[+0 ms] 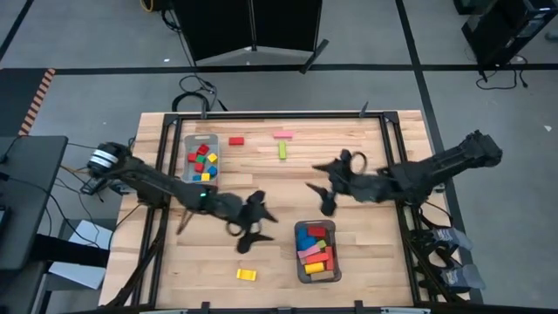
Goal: Sort blocks by size
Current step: Put the green rectangular block into the black bin
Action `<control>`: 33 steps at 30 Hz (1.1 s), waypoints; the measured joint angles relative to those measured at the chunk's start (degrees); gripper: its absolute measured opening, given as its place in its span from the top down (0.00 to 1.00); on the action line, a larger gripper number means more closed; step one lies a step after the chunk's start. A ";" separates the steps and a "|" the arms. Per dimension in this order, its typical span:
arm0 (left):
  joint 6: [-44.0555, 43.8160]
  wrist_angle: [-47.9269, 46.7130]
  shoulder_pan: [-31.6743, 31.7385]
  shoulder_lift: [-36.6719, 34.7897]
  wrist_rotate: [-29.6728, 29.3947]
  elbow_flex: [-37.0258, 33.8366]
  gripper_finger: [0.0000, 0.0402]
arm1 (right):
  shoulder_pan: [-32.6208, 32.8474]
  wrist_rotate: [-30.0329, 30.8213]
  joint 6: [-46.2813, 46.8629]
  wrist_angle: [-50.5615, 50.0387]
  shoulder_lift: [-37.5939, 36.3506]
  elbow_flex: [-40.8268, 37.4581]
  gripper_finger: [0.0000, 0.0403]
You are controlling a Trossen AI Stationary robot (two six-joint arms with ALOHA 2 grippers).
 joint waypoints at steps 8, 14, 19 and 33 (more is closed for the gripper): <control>-6.08 -13.74 -9.80 -4.14 -6.02 -3.29 0.33 | -21.81 -11.84 8.84 0.87 10.16 0.02 0.34; -10.99 -17.46 -16.51 -3.86 -7.61 -2.63 0.31 | -31.86 -18.26 14.14 1.66 22.00 2.32 0.34; -16.46 -19.42 -20.68 -3.82 -7.73 -2.61 0.31 | -34.20 -22.35 16.55 0.01 32.32 9.97 0.34; -22.60 -21.20 -26.80 -3.64 -15.34 -2.64 0.31 | -34.55 -21.17 24.90 -27.61 55.07 39.10 0.34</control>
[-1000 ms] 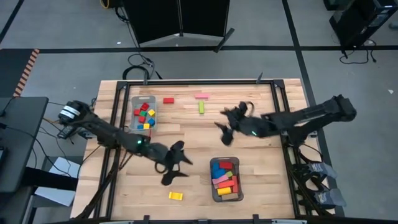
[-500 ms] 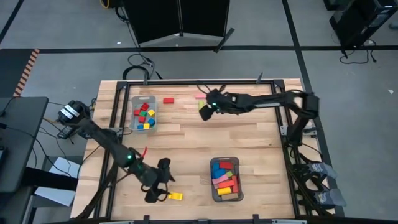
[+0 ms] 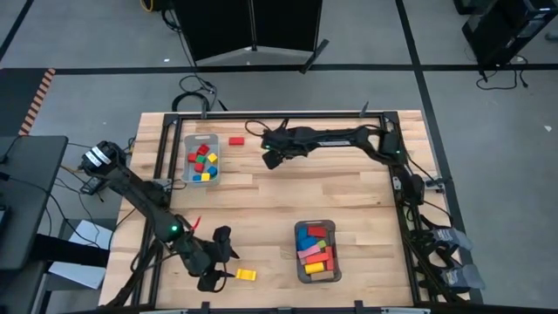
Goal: Sort blocks by size
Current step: Put the green rectangular block into the black bin
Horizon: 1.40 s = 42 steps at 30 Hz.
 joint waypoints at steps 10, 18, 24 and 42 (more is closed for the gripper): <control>-1.64 -0.87 -3.06 0.00 -4.55 0.00 0.31 | -2.25 -8.03 1.77 -3.49 8.17 6.80 0.39; -1.70 -0.61 -3.44 0.00 -5.47 0.00 0.31 | -3.10 -8.25 2.64 -3.37 9.58 6.89 0.55; -1.70 -0.67 -3.44 0.00 -5.63 0.00 0.31 | -3.32 -7.69 2.39 -3.43 9.37 6.80 0.72; -2.04 -0.57 -3.44 0.00 -6.61 0.00 0.31 | 6.12 -2.90 -16.62 -19.30 -8.88 6.33 0.72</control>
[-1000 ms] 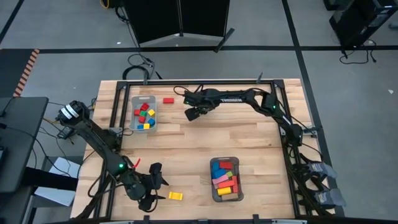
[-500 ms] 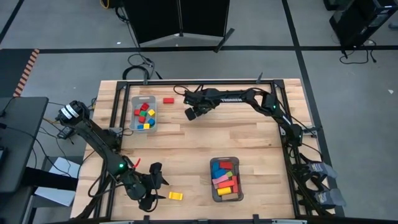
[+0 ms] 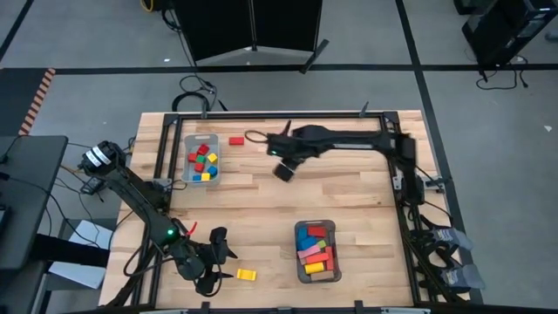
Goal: Sort blocks by size
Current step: Put the green rectangular block into the black bin, then put the yellow arch block into the black bin
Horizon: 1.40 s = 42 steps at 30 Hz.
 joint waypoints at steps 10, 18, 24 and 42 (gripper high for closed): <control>-1.07 -0.10 0.00 0.00 0.81 0.00 0.31 | 23.54 -15.41 -4.07 -15.21 -19.81 -7.24 0.72; -0.88 -0.57 -0.03 1.78 3.36 -0.02 0.31 | 41.83 -10.35 13.43 3.17 -24.37 -22.60 0.72; -1.34 1.56 0.69 6.33 5.47 1.56 0.31 | 43.21 -8.18 16.28 11.62 -21.31 -27.57 0.45; -2.89 1.99 2.31 25.03 3.39 8.46 0.31 | 42.61 -3.95 13.15 15.21 -22.62 -27.43 0.15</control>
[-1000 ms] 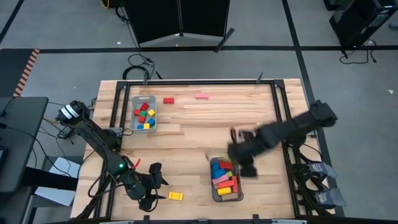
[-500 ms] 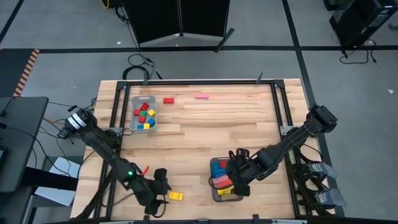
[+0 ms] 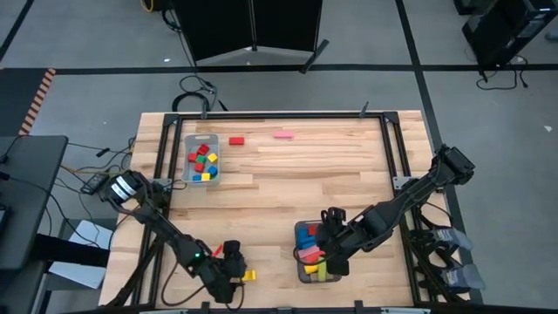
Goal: Sort blocks by size
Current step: Put the yellow arch block into the black bin
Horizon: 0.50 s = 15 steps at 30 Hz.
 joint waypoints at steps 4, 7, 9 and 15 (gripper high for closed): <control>-0.56 0.11 0.34 0.37 -0.24 0.02 0.32 | 0.00 0.10 -0.13 0.08 0.00 0.00 0.19; 0.44 -0.56 0.46 0.44 -0.20 -0.02 0.39 | 0.00 0.17 -0.19 0.06 0.00 0.00 0.22; 0.66 -1.53 0.53 0.46 -0.18 -0.02 0.47 | 0.00 0.17 -0.42 0.04 0.00 0.00 0.24; 2.81 -2.82 0.45 0.43 0.15 0.04 0.66 | 0.00 0.17 -1.24 0.02 0.00 0.00 0.28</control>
